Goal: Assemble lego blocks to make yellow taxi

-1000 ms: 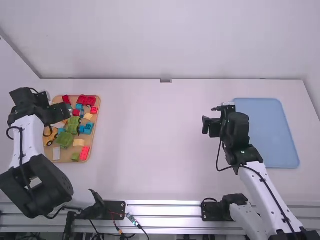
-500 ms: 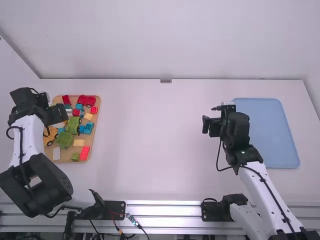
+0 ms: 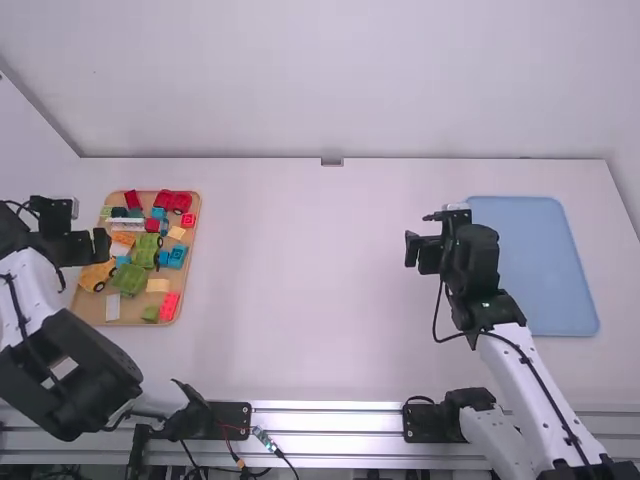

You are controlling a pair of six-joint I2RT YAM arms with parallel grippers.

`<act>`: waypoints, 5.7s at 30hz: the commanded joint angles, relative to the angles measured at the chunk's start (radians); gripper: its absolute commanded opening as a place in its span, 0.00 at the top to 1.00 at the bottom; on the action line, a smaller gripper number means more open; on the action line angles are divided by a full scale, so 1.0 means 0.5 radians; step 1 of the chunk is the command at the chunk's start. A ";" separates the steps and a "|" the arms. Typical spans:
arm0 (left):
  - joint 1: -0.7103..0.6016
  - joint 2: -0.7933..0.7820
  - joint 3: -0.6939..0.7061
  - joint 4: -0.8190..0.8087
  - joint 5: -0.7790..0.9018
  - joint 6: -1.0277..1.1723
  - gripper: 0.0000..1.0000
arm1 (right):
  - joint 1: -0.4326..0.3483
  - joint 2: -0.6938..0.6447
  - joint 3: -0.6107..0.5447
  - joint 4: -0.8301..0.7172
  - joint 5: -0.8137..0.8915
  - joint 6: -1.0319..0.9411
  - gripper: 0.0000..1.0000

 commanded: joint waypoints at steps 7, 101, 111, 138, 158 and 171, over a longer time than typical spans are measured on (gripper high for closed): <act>0.023 0.198 -0.006 0.098 -0.159 0.307 0.01 | 0.014 -0.001 0.044 -0.014 -0.002 0.002 0.01; 0.096 1.089 0.210 0.297 -0.189 0.602 0.02 | 0.014 -0.001 0.044 -0.084 -0.005 0.114 0.01; 0.089 1.089 0.208 0.210 -0.120 0.600 0.14 | 0.014 -0.001 0.044 -0.097 -0.004 0.113 0.01; 0.085 1.088 0.223 0.246 -0.117 0.585 0.54 | 0.143 -0.001 0.044 -0.061 0.011 0.053 0.01; -0.204 1.088 1.141 -0.920 -0.101 0.653 0.62 | 0.144 -0.001 0.044 -0.078 0.002 -0.052 0.01; -1.073 1.082 1.138 -0.751 -0.338 0.638 0.62 | 0.144 -0.001 0.044 -0.085 0.003 -0.052 0.01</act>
